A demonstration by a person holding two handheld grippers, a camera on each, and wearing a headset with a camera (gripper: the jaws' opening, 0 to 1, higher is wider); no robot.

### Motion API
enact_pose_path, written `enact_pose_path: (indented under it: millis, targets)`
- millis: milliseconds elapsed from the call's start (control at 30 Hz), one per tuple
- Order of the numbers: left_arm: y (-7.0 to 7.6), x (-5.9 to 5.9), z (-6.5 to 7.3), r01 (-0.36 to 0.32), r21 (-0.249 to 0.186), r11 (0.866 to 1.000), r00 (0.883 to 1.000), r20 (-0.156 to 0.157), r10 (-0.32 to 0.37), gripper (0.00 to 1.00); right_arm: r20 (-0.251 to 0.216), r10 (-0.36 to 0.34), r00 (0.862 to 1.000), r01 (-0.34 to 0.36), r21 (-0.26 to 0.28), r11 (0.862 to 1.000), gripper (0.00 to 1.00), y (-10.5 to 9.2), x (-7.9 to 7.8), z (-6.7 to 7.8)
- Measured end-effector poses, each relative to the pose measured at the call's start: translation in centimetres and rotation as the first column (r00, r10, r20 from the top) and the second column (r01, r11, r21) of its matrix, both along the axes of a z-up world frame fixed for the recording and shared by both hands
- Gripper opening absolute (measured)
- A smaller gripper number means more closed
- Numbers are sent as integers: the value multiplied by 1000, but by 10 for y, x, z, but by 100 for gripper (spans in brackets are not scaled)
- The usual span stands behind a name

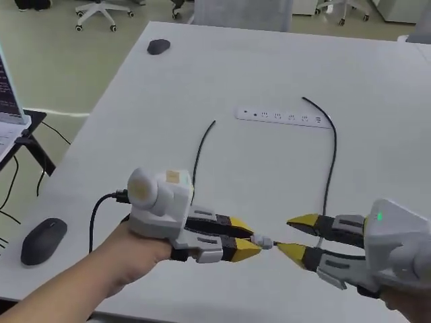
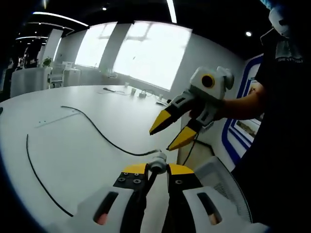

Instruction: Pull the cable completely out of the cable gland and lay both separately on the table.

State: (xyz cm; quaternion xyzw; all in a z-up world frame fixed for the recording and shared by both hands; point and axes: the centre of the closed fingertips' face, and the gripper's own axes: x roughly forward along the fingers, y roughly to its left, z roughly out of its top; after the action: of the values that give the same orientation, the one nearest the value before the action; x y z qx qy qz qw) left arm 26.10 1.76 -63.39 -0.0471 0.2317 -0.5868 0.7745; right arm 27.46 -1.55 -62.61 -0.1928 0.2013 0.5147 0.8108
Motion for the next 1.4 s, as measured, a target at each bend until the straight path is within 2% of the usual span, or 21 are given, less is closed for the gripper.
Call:
enact_pose_path:
  millis: [33,133,167,267,400,533,700,833,900,967,1133,1400]
  targets:
    - [0,1,2,0,-1,1000,1000,12,0,15,17,-1,1000,1,-7,1000,17,-1,1,0]
    - [-1,9,8,-7,5,1000,999,51,7,15,-7,-26,1000,26,-14,1000,15,-2,0,-5]
    - [-1,12,10,-11,5,1000,998,60,11,15,2,-34,999,34,-23,999,15,-2,1,-6]
    - [-2,17,13,-18,12,1000,997,75,17,15,86,-49,995,56,-81,995,12,-3,6,-8]
    - [-4,19,13,-13,24,1000,996,84,10,15,114,-42,993,53,-98,994,13,7,6,-9]
    - [-3,21,8,-25,42,999,997,81,22,15,148,-63,987,80,-109,991,10,13,10,-10]
    - [-4,23,7,-35,40,999,997,69,32,15,148,-90,985,108,-112,988,3,14,13,-12]
    - [-3,26,4,-46,40,998,997,58,43,15,158,-87,984,106,-119,987,2,15,15,-15]
    - [-3,25,3,-45,40,998,998,51,43,15,179,-71,981,96,-138,986,2,16,14,-15]
    - [-4,25,1,-47,44,998,998,35,45,15,176,-66,982,93,-147,985,1,16,14,-18]
    - [-4,22,-3,-49,53,997,999,27,47,15,177,-51,983,81,-167,983,0,16,11,-24]
    - [-4,26,-4,-77,42,996,997,22,76,15,132,-92,987,111,-149,983,0,10,18,-26]
